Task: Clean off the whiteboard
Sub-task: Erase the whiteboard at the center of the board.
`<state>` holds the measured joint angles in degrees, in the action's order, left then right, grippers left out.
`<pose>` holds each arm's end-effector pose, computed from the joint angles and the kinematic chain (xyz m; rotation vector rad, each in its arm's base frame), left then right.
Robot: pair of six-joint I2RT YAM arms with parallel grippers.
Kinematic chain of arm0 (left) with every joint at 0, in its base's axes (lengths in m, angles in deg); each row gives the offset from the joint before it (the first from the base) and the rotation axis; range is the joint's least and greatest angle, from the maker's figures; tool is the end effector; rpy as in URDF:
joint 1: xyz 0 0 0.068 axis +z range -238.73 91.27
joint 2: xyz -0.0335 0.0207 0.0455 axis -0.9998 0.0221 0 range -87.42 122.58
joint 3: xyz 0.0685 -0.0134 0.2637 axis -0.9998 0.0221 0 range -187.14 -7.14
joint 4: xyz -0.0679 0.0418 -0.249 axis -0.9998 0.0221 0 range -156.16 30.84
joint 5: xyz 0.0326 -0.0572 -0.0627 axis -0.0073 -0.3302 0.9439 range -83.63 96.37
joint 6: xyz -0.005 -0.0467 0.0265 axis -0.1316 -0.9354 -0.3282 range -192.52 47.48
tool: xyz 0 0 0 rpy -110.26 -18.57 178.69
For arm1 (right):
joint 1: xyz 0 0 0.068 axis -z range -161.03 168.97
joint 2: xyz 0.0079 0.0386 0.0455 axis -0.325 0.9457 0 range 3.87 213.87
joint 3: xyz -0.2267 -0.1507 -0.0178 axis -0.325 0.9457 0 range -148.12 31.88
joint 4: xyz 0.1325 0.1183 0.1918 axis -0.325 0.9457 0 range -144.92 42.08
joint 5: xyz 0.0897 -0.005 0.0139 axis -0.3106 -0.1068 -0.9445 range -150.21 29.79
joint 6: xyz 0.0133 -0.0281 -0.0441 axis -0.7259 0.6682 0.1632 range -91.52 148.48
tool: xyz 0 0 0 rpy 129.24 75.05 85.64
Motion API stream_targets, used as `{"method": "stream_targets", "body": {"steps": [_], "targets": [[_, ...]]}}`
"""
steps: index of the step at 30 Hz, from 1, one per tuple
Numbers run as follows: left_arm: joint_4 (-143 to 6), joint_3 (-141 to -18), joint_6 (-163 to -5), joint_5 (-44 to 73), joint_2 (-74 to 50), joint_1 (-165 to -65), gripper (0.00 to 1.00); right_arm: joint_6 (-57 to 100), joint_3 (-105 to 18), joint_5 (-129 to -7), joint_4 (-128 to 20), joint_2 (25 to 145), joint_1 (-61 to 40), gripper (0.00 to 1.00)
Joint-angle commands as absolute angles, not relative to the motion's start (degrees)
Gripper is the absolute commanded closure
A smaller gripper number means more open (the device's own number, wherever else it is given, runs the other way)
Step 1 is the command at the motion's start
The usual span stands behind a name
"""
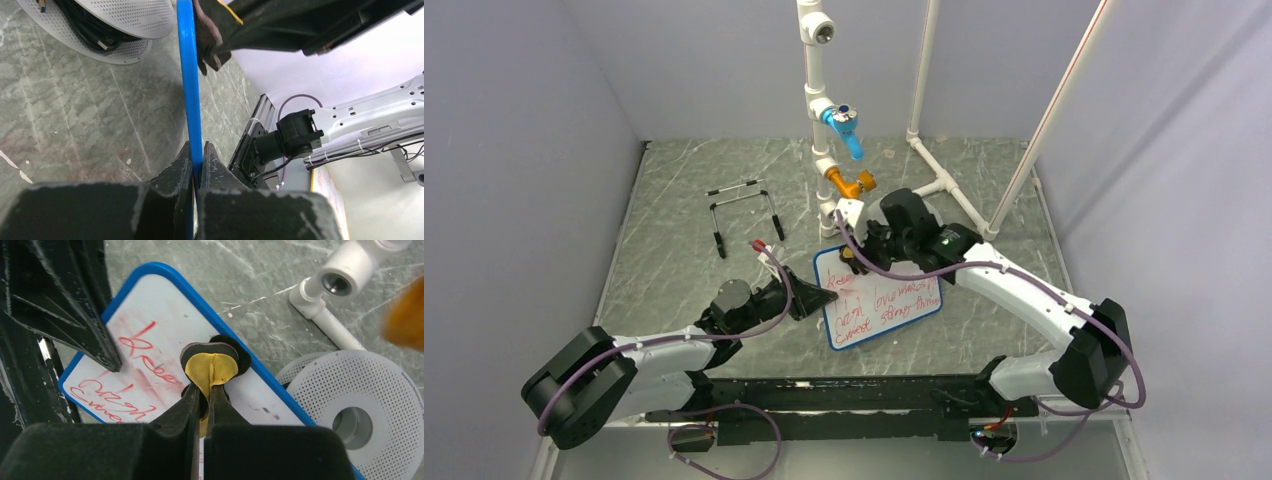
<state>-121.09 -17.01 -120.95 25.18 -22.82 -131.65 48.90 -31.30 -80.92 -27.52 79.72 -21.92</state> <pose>0.1423 -0.1478 0.1870 0.2073 1.7690 -1.4646 0.2108 0.1992 0.3051 -1.3280 1.8607 0.5979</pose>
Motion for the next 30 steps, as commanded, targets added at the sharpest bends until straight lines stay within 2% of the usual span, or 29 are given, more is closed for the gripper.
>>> {"method": "stream_targets", "body": {"steps": [1, 5, 10, 15, 19, 21, 24, 30], "targets": [[-129.08, -20.25, -119.72, 32.50, -23.88, -133.23, 1.00, 49.20, -31.77, -71.98, -28.76, 81.63, -26.63, 1.00], [-126.32, -20.42, -118.58, 32.13, -25.34, -133.25, 1.00, 47.96, -27.72, -63.52, -30.52, 78.82, -22.64, 1.00], [-124.68, -20.50, -117.47, 32.50, -26.19, -133.23, 1.00, 47.39, -23.02, -62.32, -31.03, 75.32, -12.49, 1.00], [-123.93, -20.51, -116.94, 32.41, -27.13, -133.15, 1.00, 49.04, -18.49, -61.22, -31.76, 73.47, -9.61, 1.00], [-123.16, -20.12, -116.28, 31.59, -28.20, -133.17, 1.00, 52.04, -18.19, -67.42, -30.38, 72.35, -9.66, 1.00], [-124.37, -19.43, -116.22, 31.03, -28.00, -133.04, 1.00, 52.93, -18.97, -72.61, -28.96, 71.99, -13.22, 1.00], [-127.01, -18.55, -117.53, 31.41, -27.25, -132.48, 1.00, 51.70, -18.92, -73.60, -30.60, 71.60, -16.51, 1.00], [-125.86, -17.64, -116.95, 30.89, -29.14, -132.26, 1.00, 48.09, -17.79, -70.99, -33.05, 74.84, -3.58, 1.00]]}}
